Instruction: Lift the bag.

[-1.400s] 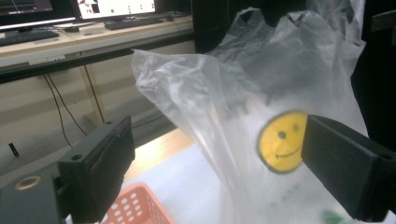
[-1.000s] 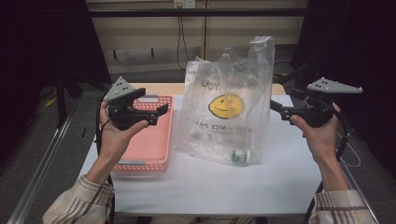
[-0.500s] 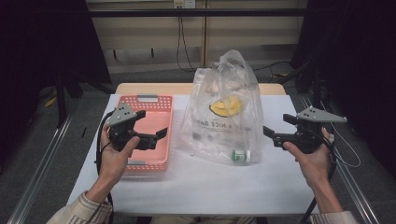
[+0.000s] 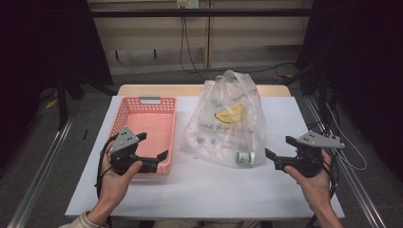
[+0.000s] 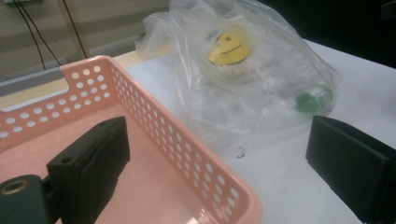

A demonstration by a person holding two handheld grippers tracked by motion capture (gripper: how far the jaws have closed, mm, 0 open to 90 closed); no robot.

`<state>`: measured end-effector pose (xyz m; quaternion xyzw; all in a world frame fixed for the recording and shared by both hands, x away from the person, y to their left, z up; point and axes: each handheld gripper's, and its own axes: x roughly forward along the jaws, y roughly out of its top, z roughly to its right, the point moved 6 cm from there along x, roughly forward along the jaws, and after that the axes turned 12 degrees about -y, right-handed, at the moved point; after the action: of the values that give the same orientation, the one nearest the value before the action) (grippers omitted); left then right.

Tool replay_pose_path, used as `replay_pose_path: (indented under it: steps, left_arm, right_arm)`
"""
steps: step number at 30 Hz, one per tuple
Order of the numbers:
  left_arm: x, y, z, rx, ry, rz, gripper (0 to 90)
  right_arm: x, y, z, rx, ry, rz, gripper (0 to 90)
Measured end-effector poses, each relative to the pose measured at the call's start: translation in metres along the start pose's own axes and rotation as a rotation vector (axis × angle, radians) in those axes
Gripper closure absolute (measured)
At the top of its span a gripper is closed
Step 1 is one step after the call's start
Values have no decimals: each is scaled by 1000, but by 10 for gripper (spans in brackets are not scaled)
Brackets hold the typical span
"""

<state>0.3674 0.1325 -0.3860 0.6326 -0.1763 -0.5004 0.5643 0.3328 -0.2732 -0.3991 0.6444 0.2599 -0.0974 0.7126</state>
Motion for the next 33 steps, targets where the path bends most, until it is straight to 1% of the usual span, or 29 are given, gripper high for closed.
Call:
replay_pose_path:
  steps: [2,5,8,9,10,11,12,16,18,20,22,24,25,26,28,29,31,33]
  left_arm:
    - [-2,-5,3,6,3,2,60]
    - [-5,-14,6,3,3,-6,60]
    - [-9,-23,8,4,18,-8,60]
    - [-10,-26,8,3,26,-11,60]
    - [-10,-30,8,-6,31,-11,60]
    - [-11,-33,8,-17,35,-3,61]
    - [-12,-35,7,-16,40,-1,63]
    - [-15,-42,5,-29,60,1,66]
    - [-16,-46,5,-20,77,-3,66]
    - [-16,-49,6,-34,83,4,70]
    - [-15,-54,7,-31,80,-17,70]
    - [-16,-59,9,-39,79,-10,70]
    - [-17,-60,9,-37,80,-12,70]
    - [-18,-61,9,-45,81,-1,70]
    - [-20,-62,6,-51,82,3,70]
    - [-21,-63,5,-56,90,8,70]
    - [-23,-66,4,-52,101,18,70]
    - [-25,-68,3,-50,99,24,70]
  right_arm:
    - [-1,-4,-2,-1,0,-3,123]
    - [-4,-9,-5,-3,-2,-3,123]
    - [-6,-13,-6,-5,-9,-8,124]
    - [-7,-16,-5,-11,-10,-10,125]
    - [-8,-18,-6,-2,-12,-14,125]
    - [-8,-21,-5,-3,-15,-13,125]
    - [-8,-24,-5,-1,-15,-17,126]
    - [-7,-37,-4,21,-17,-35,127]
    - [-7,-42,-3,26,-17,-48,134]
    - [-7,-45,-3,18,-17,-52,141]
    - [-7,-48,-2,11,-22,-59,140]
    - [-8,-51,-2,15,-24,-64,140]
    - [-9,-53,-1,21,-26,-61,140]
    - [-9,-55,0,27,-29,-56,140]
    - [-9,-58,1,40,-33,-50,139]
    - [-8,-60,2,49,-34,-49,137]
    - [-6,-65,1,58,-33,-55,137]
    - [-6,-68,1,59,-23,-58,134]
